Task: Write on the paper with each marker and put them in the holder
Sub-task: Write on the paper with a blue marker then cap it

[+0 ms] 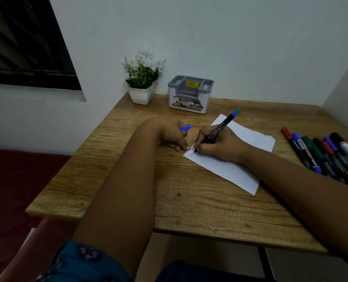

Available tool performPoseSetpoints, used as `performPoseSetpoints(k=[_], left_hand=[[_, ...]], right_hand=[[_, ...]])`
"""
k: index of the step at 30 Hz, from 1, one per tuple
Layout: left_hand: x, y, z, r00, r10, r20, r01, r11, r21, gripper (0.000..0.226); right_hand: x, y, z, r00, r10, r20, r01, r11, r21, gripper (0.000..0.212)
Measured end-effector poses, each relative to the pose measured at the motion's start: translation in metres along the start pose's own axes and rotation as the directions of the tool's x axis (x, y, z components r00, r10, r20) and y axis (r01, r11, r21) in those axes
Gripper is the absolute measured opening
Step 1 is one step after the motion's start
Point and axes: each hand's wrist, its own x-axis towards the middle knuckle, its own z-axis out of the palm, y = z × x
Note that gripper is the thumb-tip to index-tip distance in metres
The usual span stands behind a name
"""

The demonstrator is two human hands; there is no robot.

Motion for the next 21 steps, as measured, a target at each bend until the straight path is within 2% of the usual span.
performPoseSetpoints(k=[18, 21], left_hand=[[-0.0012, 0.0017, -0.0011, 1.000, -0.010, 0.015, 0.010, 1.000, -0.003, 0.040], [-0.0020, 0.0023, -0.0012, 1.000, -0.017, 0.012, 0.017, 1.000, -0.005, 0.039]], right_hand=[[0.0008, 0.0016, -0.0005, 0.999, 0.035, -0.027, -0.035, 0.999, -0.008, 0.014], [0.0002, 0.0029, -0.0018, 0.996, 0.051, -0.069, -0.050, 0.999, 0.014, 0.013]])
